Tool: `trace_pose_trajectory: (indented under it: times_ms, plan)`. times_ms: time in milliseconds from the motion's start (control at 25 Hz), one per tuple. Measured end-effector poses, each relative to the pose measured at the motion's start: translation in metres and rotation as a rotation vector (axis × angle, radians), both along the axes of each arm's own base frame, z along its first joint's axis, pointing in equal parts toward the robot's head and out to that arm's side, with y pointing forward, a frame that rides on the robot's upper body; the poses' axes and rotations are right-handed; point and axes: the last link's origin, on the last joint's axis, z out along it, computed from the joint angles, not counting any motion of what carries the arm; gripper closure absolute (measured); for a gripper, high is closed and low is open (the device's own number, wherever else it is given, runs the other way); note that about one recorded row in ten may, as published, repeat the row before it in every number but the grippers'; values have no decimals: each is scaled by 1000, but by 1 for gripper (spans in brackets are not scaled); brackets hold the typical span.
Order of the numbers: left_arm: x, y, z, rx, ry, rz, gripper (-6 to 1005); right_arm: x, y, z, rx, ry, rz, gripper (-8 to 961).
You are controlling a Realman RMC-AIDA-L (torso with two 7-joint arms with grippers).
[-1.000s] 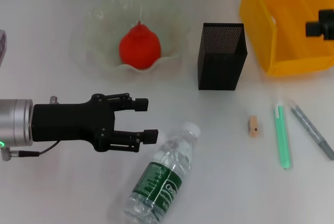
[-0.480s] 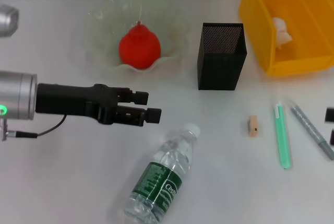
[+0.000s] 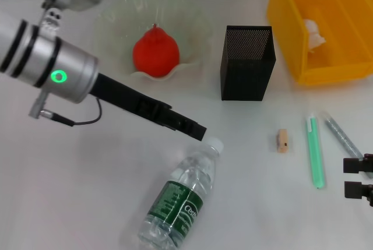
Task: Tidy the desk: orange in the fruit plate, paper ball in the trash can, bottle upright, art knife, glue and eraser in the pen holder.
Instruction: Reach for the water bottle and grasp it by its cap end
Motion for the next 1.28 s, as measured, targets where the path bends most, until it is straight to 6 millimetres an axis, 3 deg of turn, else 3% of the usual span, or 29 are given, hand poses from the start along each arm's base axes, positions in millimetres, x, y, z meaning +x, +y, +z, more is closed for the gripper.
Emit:
trace_pose_trajectory:
  times_ms: [280,520,1280]
  plan:
    - [24,14,-32,60,134,-15,177,3,-1,-2,3,-16,-2,273]
    - [39,12,-52,83,205,-58,187,4,-1,-1,12,-23,2,272]
    - [35,2,-72,79,282,-85,218,3,3,-5,33,-29,10,272]
